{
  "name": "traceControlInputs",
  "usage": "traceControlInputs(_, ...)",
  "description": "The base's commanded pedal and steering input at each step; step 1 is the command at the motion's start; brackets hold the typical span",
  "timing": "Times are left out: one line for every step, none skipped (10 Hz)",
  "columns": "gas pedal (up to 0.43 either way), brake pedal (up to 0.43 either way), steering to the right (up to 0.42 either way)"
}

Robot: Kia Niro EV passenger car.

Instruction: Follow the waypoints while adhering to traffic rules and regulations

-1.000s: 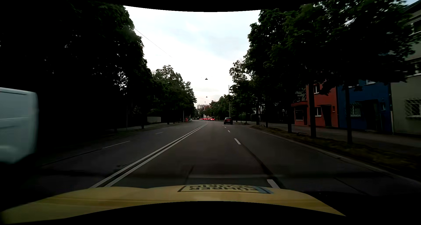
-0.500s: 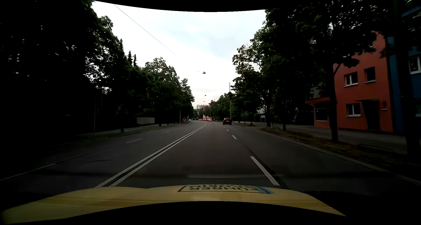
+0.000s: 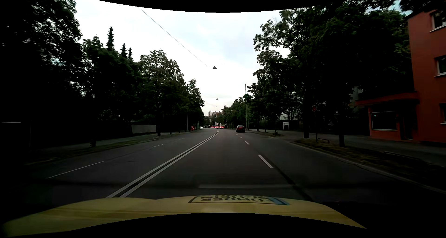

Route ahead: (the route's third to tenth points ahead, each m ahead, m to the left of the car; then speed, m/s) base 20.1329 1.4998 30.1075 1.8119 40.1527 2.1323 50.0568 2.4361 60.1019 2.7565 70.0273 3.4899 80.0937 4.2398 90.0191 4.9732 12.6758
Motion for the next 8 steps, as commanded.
traceControlInputs(0.028,0.000,-0.004)
traceControlInputs(0.000,0.000,-0.004)
traceControlInputs(0.000,0.000,-0.004)
traceControlInputs(0.000,0.000,-0.004)
traceControlInputs(0.000,0.000,-0.004)
traceControlInputs(0.000,0.000,-0.004)
traceControlInputs(0.000,0.000,-0.004)
traceControlInputs(0.000,0.000,-0.004)
